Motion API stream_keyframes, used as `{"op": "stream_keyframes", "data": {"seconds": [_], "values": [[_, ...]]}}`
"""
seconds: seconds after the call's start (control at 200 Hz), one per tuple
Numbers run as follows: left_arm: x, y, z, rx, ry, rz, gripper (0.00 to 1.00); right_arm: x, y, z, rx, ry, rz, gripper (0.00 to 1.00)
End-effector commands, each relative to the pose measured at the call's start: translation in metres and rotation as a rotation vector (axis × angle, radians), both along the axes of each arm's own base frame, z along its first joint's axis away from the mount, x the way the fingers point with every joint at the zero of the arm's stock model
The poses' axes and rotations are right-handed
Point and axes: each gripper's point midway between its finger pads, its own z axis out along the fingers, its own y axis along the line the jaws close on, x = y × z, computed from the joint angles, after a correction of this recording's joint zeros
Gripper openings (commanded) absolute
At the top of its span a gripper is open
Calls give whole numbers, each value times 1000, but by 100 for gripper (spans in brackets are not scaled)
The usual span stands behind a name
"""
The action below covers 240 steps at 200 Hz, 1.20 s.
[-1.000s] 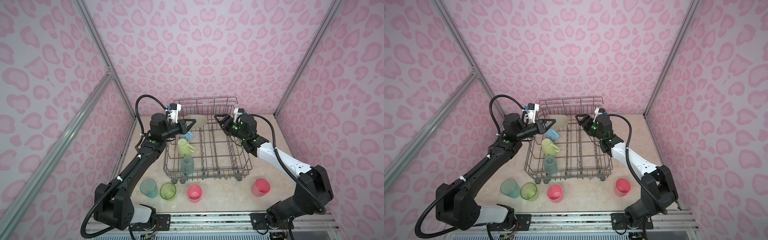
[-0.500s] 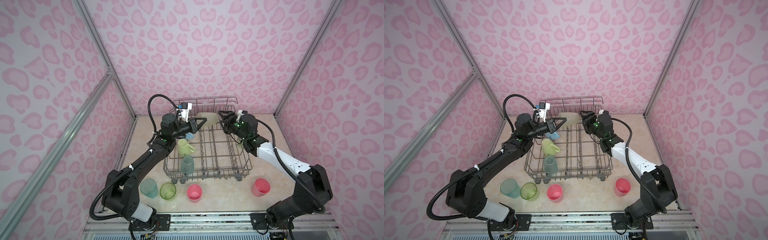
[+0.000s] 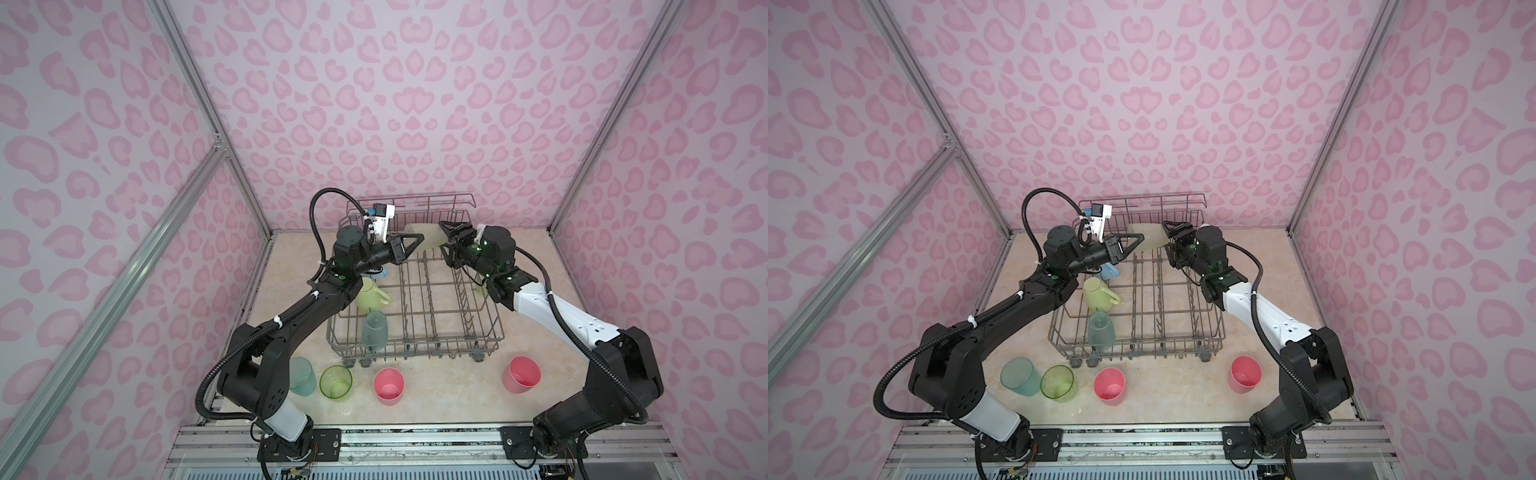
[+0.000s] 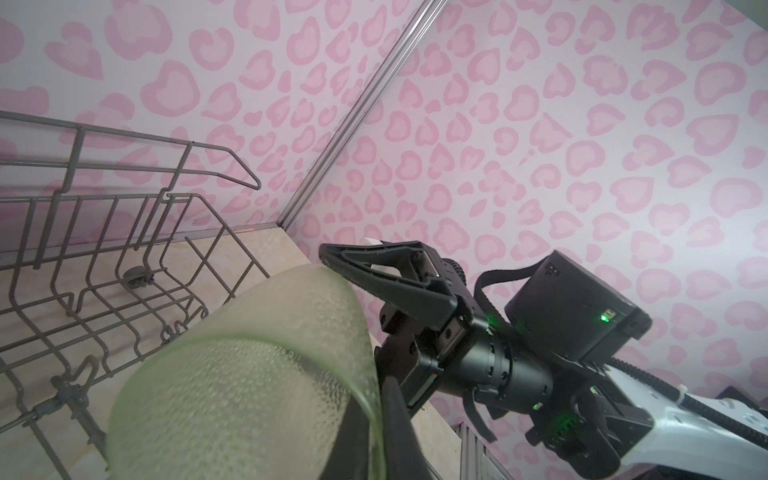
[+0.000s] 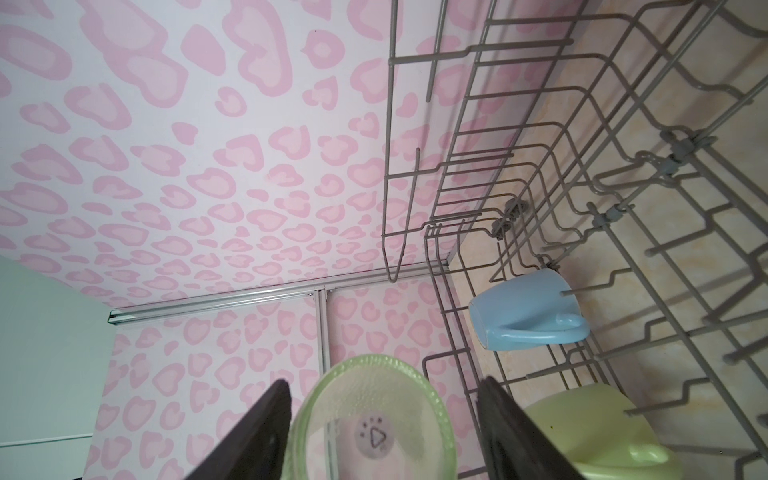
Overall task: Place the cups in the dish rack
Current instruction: 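Grasp the light-green cup with the right gripper while the left gripper holds it, then carry the light-green cup over the rack with the right gripper while the left withdraws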
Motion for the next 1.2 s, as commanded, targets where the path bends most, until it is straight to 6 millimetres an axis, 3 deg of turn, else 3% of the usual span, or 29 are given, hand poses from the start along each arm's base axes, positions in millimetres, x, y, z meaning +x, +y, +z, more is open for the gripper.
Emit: {"op": "stream_keyframes", "data": {"seconds": [0.0,0.47,0.605,0.735,0.885,1.025,1.195], "values": [[-2,-4,23,-49,-98,-23,3,-4,5,-2,23,22,31,69],[13,-20,13,-70,-71,-57,3,-2,3,-1,19,26,31,65],[16,-21,10,-68,-63,-58,7,0,2,-3,13,22,24,52],[17,-21,6,-55,-51,-53,25,2,1,-5,3,18,18,48],[19,-19,0,-36,-35,-34,58,5,-2,-7,-32,8,1,47],[27,-12,-10,1,16,11,73,7,-8,-10,-89,-7,-24,46],[39,10,-21,58,88,96,90,10,-20,-18,-187,-23,-67,44]]}}
